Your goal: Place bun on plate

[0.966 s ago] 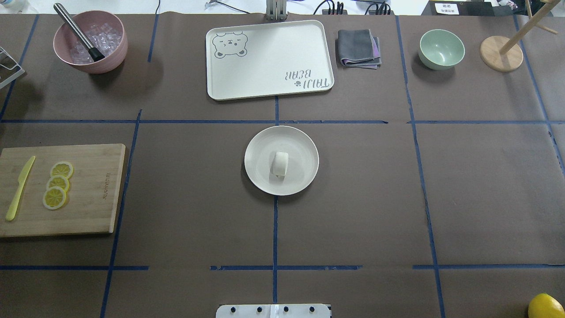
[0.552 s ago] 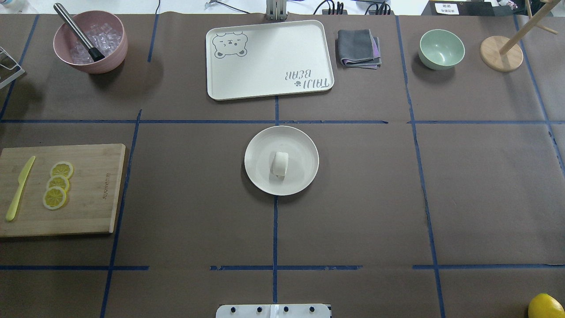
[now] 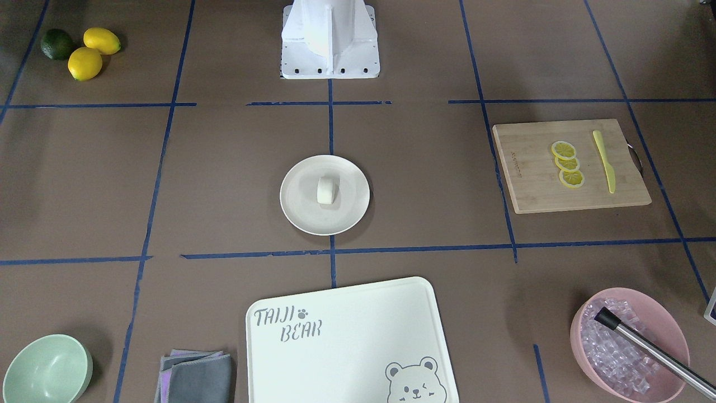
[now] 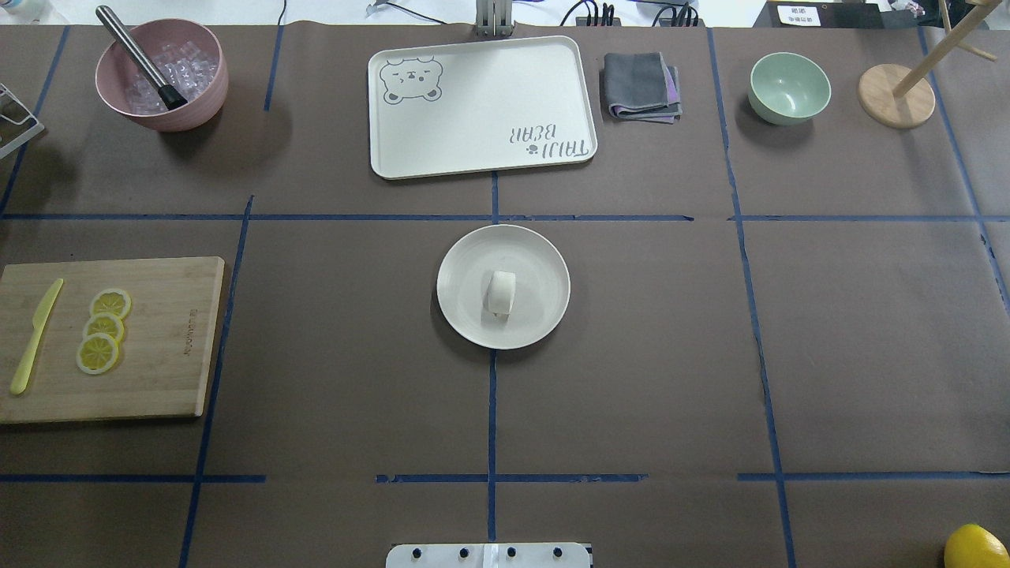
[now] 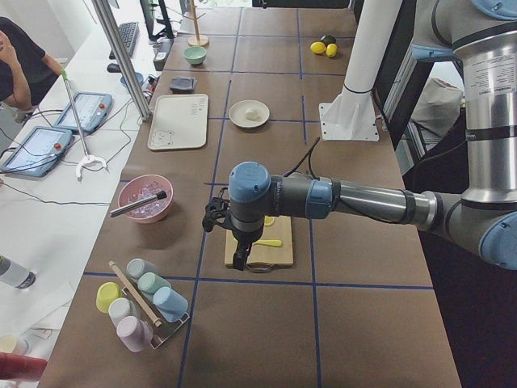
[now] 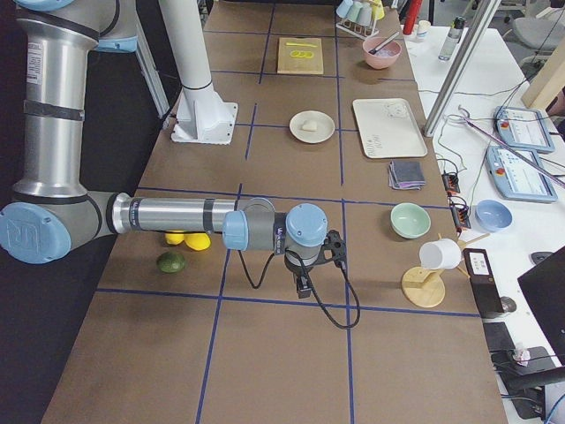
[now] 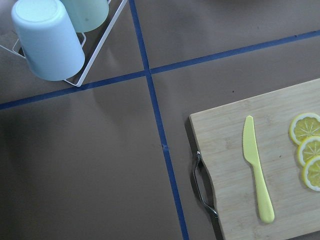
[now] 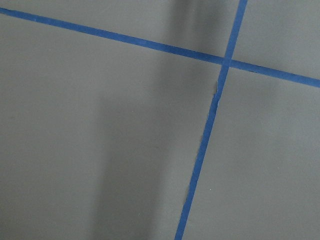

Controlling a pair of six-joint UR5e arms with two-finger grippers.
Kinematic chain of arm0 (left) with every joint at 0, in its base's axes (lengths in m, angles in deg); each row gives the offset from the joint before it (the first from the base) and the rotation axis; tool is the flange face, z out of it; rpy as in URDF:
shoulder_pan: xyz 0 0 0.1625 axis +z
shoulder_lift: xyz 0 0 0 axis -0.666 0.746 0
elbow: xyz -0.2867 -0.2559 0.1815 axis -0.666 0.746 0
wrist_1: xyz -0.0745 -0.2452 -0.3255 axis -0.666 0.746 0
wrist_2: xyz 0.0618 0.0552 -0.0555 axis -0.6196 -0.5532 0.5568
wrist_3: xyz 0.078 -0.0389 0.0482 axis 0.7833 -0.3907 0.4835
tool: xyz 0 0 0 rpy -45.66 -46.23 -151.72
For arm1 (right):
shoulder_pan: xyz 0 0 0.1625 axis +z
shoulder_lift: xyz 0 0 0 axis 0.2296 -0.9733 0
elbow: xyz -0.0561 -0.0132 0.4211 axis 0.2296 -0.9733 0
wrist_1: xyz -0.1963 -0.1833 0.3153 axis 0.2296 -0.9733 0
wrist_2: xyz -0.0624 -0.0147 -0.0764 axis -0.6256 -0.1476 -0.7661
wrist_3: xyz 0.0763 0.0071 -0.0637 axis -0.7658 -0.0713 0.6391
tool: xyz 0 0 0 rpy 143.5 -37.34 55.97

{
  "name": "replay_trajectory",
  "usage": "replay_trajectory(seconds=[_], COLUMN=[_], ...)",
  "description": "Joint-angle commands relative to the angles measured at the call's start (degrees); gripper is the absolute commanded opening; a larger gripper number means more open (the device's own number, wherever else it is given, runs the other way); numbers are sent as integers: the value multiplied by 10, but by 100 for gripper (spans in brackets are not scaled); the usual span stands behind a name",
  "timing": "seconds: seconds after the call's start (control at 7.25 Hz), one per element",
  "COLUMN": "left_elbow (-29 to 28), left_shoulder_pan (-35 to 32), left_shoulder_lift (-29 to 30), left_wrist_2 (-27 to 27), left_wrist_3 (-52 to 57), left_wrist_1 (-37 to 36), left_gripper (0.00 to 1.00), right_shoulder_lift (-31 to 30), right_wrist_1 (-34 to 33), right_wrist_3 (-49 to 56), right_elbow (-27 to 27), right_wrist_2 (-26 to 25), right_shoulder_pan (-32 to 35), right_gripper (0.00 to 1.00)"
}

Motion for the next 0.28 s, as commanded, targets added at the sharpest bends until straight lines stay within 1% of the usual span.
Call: replay_trajectory(seconds=[0.0, 0.14], left_elbow=[20, 20], left_shoulder_pan=[1, 2], left_shoulder_lift=[-16, -15], left_wrist_2=[-25, -27], left_wrist_3=[0, 0], left_wrist_1=[2, -2], left_gripper=[100, 100], right_shoulder_lift=[-1, 0], right_wrist_1=[0, 1], right_wrist_3=[0, -1], right_elbow=[-1, -1], right_wrist_2=[0, 0], right_shoulder_pan=[0, 0], right_gripper=[100, 100])
